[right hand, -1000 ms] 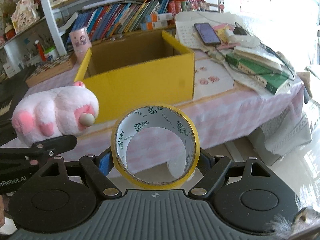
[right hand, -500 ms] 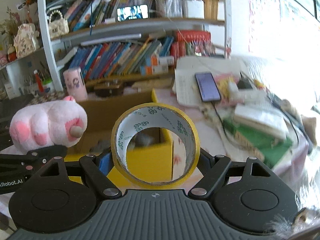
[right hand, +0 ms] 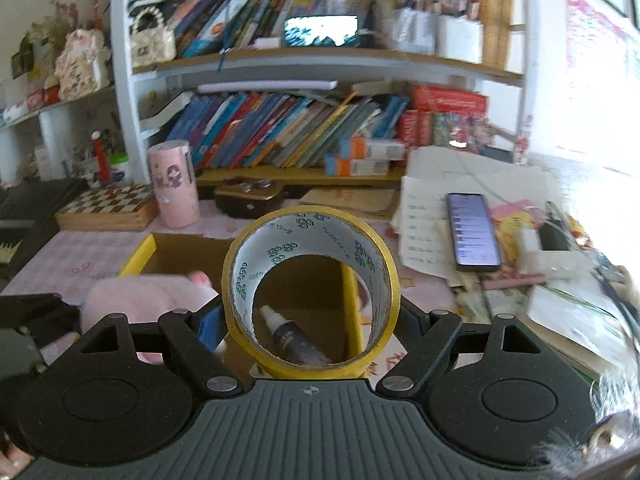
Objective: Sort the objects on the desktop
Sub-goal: 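Lower the pig plush and tape roll into the box and open both grippers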
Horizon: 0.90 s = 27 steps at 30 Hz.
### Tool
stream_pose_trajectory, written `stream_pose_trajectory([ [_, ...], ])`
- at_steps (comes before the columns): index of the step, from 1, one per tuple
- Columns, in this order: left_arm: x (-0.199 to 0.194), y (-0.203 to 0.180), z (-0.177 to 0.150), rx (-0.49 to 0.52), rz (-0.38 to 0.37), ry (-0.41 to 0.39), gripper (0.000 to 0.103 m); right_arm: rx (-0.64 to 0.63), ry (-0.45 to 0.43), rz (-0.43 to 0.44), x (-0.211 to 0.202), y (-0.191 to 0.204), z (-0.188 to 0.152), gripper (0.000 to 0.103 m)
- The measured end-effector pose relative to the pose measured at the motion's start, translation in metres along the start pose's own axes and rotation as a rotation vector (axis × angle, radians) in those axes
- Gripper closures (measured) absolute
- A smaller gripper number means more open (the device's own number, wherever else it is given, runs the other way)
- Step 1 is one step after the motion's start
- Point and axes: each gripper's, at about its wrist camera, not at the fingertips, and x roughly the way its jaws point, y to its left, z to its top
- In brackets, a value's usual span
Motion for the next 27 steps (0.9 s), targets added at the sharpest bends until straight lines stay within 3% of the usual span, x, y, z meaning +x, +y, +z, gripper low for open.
stream_pose_trajectory([
  [8,0.013,0.007,-0.001,-0.058,0.009,0.052,0.036,-0.062,0.072,0.08,0.049,0.009,0.011,0.024],
  [12,0.015,0.003,0.001,-0.035,0.054,0.046,0.017,-0.108,0.117,0.087,0.072,0.012,0.011,0.024],
  [19,0.006,-0.012,0.002,0.068,0.085,-0.01,0.014,-0.183,0.216,0.119,0.104,0.019,0.007,0.024],
  [27,-0.004,-0.014,0.002,0.063,0.096,-0.034,0.01,-0.239,0.276,0.132,0.122,0.027,0.006,0.023],
])
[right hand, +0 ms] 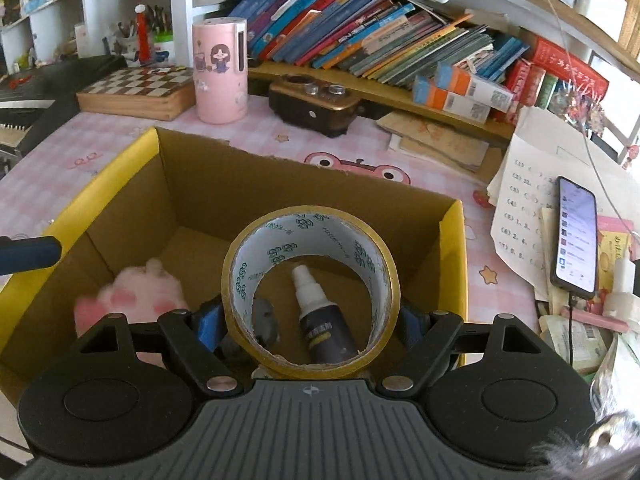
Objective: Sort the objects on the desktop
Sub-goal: 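Lower the pig plush and tape roll into the box and open both grippers, then withdraw both open grippers from the box back over the table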
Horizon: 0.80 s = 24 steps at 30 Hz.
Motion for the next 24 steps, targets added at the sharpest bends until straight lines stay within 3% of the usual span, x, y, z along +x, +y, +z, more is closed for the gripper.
stream_pose_trajectory([
  [6,-0.01,0.006,0.0,-0.046,0.011,-0.027,0.009,0.036,-0.045,-0.012,-0.01,-0.004,0.001,0.014],
  [15,-0.042,0.02,0.002,-0.118,0.05,-0.097,0.006,0.113,-0.163,-0.035,-0.058,-0.007,-0.004,0.014],
  [24,-0.075,0.035,-0.013,-0.183,0.066,-0.136,0.004,0.23,-0.285,-0.092,-0.122,0.0,-0.039,0.014],
])
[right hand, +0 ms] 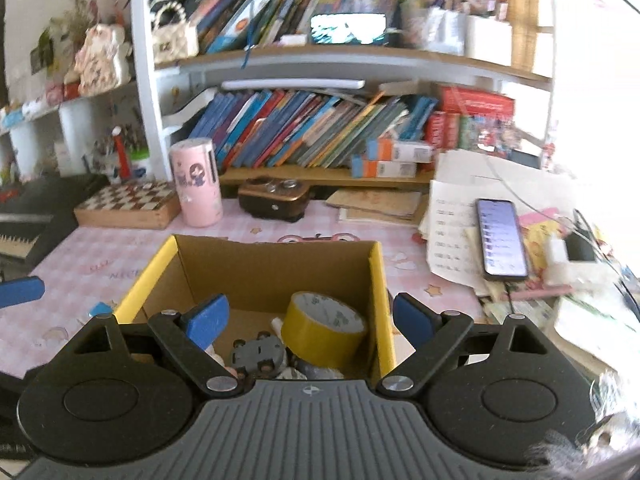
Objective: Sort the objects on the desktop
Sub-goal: 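Withdraw both open grippers from the box back over the table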
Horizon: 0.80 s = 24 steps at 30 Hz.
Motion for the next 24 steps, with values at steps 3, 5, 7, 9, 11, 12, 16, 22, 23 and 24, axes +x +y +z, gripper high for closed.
stream_pose_trajectory([
  [3,-0.011,0.005,-0.008,-0.008,-0.007,0.004,0.004,0.048,-0.013,-0.031,-0.018,-0.001,-0.012,0.014],
  [5,-0.017,0.008,-0.014,-0.011,-0.012,0.01,0.004,0.08,-0.016,-0.057,-0.029,-0.001,-0.021,0.014],
  [7,-0.022,0.012,-0.02,-0.008,-0.015,0.018,0.004,0.102,-0.011,-0.076,-0.037,0.0,-0.031,0.014],
  [9,-0.027,0.016,-0.027,-0.003,-0.022,0.03,0.004,0.117,-0.004,-0.097,-0.045,0.005,-0.042,0.015],
  [11,-0.032,0.019,-0.035,0.004,-0.029,0.039,0.004,0.124,0.01,-0.112,-0.051,0.01,-0.052,0.016],
  [12,-0.035,0.02,-0.04,0.009,-0.033,0.045,0.004,0.124,0.016,-0.118,-0.054,0.014,-0.057,0.016],
  [16,-0.048,0.028,-0.057,0.033,-0.04,0.064,0.004,0.135,0.042,-0.145,-0.066,0.032,-0.078,0.017],
  [22,-0.066,0.044,-0.082,0.048,-0.049,0.103,0.004,0.165,0.071,-0.173,-0.087,0.066,-0.109,0.023],
  [23,-0.07,0.047,-0.085,0.046,-0.05,0.108,0.004,0.171,0.075,-0.176,-0.09,0.071,-0.113,0.024],
  [24,-0.073,0.051,-0.088,0.044,-0.051,0.114,0.004,0.178,0.081,-0.18,-0.093,0.077,-0.118,0.025],
])
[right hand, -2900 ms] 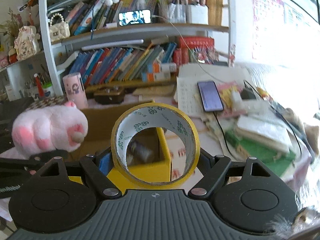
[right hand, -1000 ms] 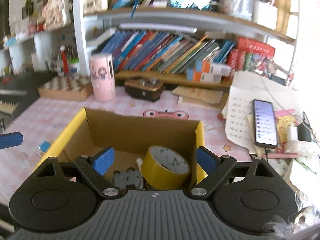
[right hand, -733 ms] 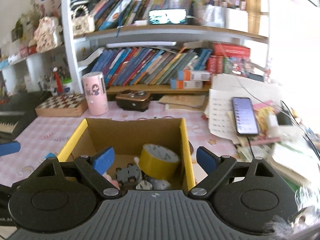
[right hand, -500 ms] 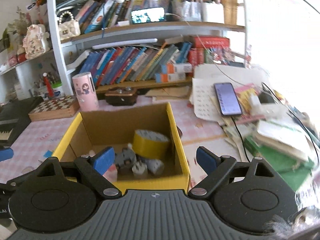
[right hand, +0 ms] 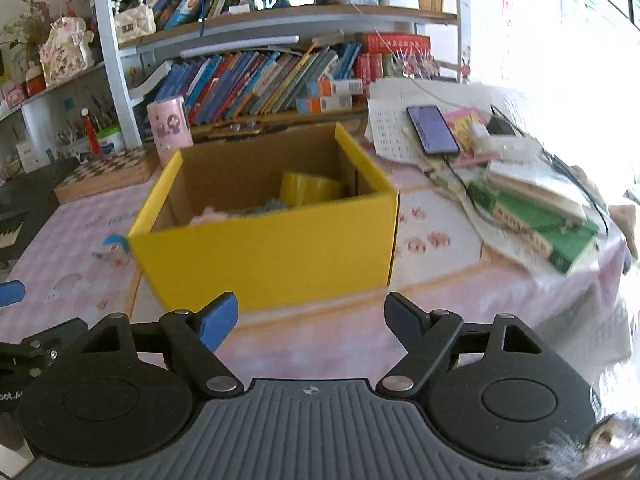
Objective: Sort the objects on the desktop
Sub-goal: 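Withdraw both open grippers from the box back over the table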
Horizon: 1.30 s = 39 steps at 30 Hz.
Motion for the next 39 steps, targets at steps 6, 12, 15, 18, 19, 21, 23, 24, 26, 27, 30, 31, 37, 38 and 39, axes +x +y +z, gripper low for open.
stream_pose_trajectory([
  [6,-0.015,0.017,-0.018,-0.004,-0.011,0.033,0.004,0.016,0.032,-0.012,-0.017,0.026,-0.03,0.029],
  [12,-0.03,0.03,-0.035,0.003,-0.018,0.059,0.004,0.012,0.053,-0.002,-0.031,0.052,-0.052,0.029],
  [15,-0.035,0.036,-0.043,0.001,-0.023,0.074,0.004,0.019,0.071,0.015,-0.035,0.063,-0.062,0.031],
  [18,-0.04,0.043,-0.05,-0.001,-0.026,0.084,0.004,0.024,0.089,0.028,-0.039,0.073,-0.071,0.031],
  [19,-0.042,0.045,-0.052,-0.002,-0.027,0.087,0.004,0.025,0.094,0.032,-0.04,0.076,-0.073,0.032],
  [21,-0.045,0.05,-0.055,-0.002,-0.027,0.089,0.004,0.023,0.104,0.041,-0.041,0.083,-0.077,0.032],
  [23,-0.048,0.054,-0.058,-0.002,-0.025,0.091,0.004,0.016,0.11,0.052,-0.042,0.09,-0.08,0.032],
  [24,-0.049,0.056,-0.059,-0.003,-0.023,0.091,0.004,0.011,0.111,0.057,-0.042,0.093,-0.081,0.032],
  [26,-0.052,0.062,-0.062,-0.008,-0.017,0.09,0.004,-0.002,0.114,0.071,-0.043,0.101,-0.082,0.032],
  [27,-0.054,0.065,-0.063,-0.011,-0.014,0.089,0.004,-0.01,0.115,0.078,-0.043,0.105,-0.083,0.032],
  [30,-0.057,0.074,-0.066,-0.022,0.001,0.09,0.004,-0.034,0.116,0.1,-0.042,0.117,-0.082,0.032],
  [31,-0.058,0.078,-0.068,-0.027,0.007,0.089,0.004,-0.041,0.116,0.107,-0.041,0.121,-0.082,0.032],
  [37,-0.065,0.096,-0.073,-0.061,0.049,0.088,0.004,-0.095,0.12,0.156,-0.036,0.145,-0.078,0.034],
  [38,-0.067,0.099,-0.073,-0.068,0.057,0.087,0.004,-0.105,0.119,0.165,-0.035,0.15,-0.077,0.034],
  [39,-0.068,0.103,-0.073,-0.076,0.066,0.085,0.004,-0.115,0.117,0.174,-0.034,0.154,-0.076,0.034],
])
